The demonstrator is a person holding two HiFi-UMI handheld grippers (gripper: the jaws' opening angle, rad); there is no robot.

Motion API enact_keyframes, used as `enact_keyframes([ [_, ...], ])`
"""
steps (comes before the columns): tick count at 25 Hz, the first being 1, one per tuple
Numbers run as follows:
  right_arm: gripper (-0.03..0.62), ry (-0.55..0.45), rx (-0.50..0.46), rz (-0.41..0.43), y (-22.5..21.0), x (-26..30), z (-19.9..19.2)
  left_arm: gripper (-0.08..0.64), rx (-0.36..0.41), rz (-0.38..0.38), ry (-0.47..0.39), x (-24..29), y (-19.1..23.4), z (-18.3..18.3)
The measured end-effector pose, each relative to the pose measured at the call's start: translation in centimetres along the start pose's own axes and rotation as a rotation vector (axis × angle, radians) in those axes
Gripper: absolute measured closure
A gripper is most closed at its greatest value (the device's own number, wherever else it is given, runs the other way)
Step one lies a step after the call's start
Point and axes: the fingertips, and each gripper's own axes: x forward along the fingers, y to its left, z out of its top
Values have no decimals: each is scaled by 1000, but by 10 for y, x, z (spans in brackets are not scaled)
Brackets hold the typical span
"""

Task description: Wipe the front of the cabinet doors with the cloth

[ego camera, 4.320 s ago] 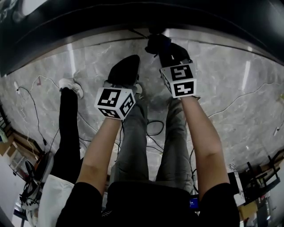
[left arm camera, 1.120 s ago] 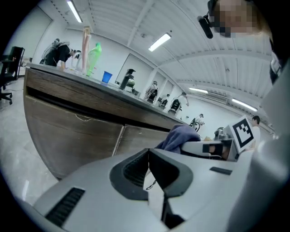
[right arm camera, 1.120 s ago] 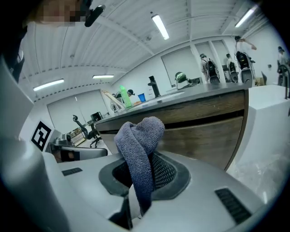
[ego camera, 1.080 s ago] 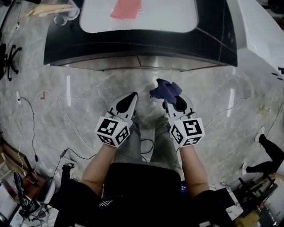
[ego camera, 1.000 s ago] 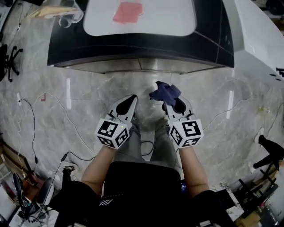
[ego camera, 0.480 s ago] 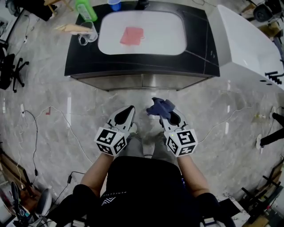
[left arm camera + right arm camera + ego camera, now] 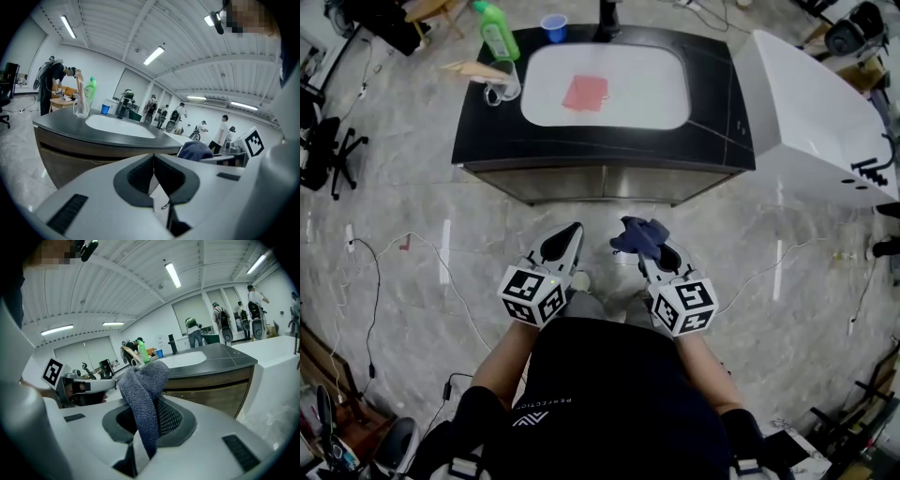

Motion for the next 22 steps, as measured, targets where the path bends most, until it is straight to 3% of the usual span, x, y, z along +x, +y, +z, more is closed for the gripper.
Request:
enact_keyframes([
  [10, 522, -18, -14, 9, 12, -5, 9, 551, 34, -18, -20, -8, -10, 9],
  [22, 522, -29, -11, 7, 16, -5, 12, 551, 19, 7, -45, -16, -4, 15],
])
